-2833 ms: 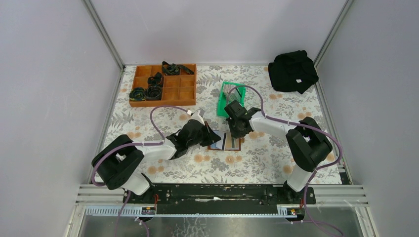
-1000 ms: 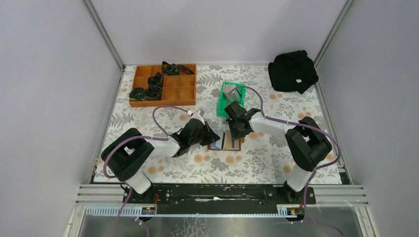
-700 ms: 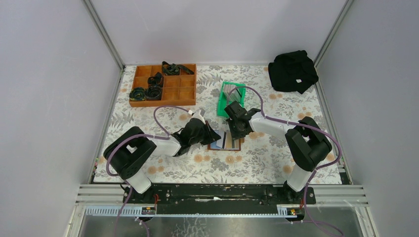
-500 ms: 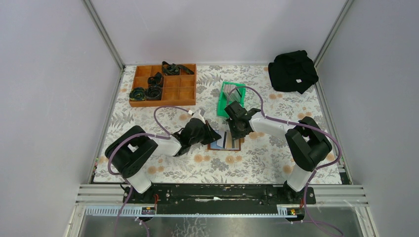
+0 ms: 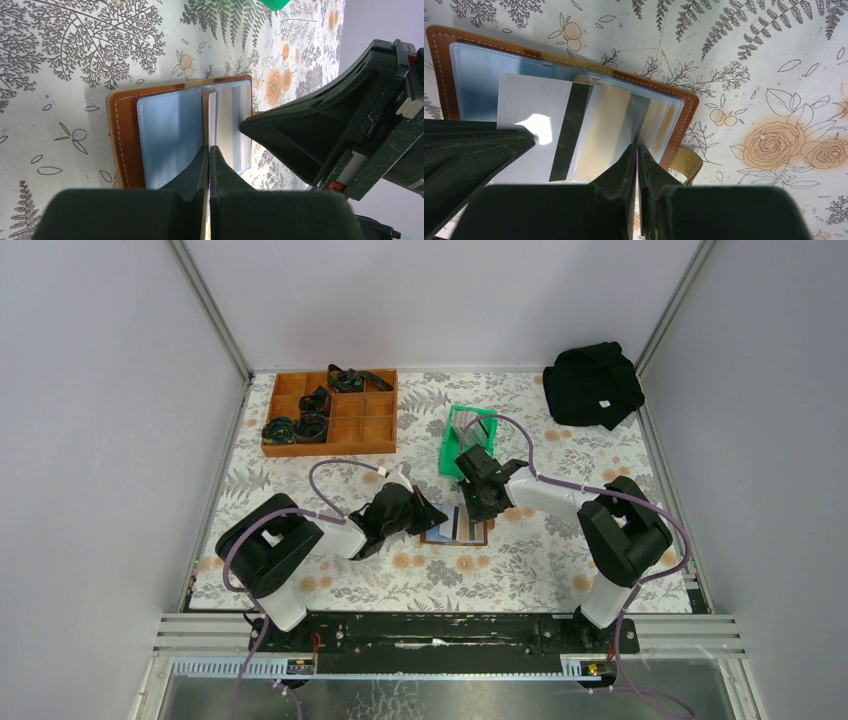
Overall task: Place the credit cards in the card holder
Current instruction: Insert the credit card into the card holder.
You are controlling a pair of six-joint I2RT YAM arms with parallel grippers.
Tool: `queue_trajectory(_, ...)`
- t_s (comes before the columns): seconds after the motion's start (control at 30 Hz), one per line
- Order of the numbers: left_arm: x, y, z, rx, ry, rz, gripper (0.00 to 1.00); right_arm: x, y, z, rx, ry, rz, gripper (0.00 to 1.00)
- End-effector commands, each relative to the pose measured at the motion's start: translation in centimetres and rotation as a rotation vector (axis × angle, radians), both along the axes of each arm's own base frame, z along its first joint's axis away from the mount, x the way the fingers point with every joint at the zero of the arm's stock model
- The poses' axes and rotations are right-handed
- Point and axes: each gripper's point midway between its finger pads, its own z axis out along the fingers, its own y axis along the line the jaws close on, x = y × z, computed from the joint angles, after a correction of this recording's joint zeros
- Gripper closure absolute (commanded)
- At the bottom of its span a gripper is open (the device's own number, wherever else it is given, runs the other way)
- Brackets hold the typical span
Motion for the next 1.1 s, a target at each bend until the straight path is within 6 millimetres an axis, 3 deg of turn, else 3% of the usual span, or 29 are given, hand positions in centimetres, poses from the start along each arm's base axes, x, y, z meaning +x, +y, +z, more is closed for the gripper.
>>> queue_trajectory(0.0, 0.3, 0.9, -1.0, -0.001, 0.000, 0.049, 1.00, -1.2, -1.0, -1.4, -0.030, 0.049, -0.003, 0.90)
queue_trajectory(0.73, 0.4, 0.8, -1.7, -0.033, 0.015, 0.097, 1.00, -1.8, -1.3, -1.6, -0.035, 0.070, -0.008, 0.90)
queue_trajectory(1.07, -0.3, -0.3, -2.0, -0.039, 0.024, 0.057, 1.00, -1.8, -1.4, -1.8, -0.038, 0.074, -0.012, 0.90)
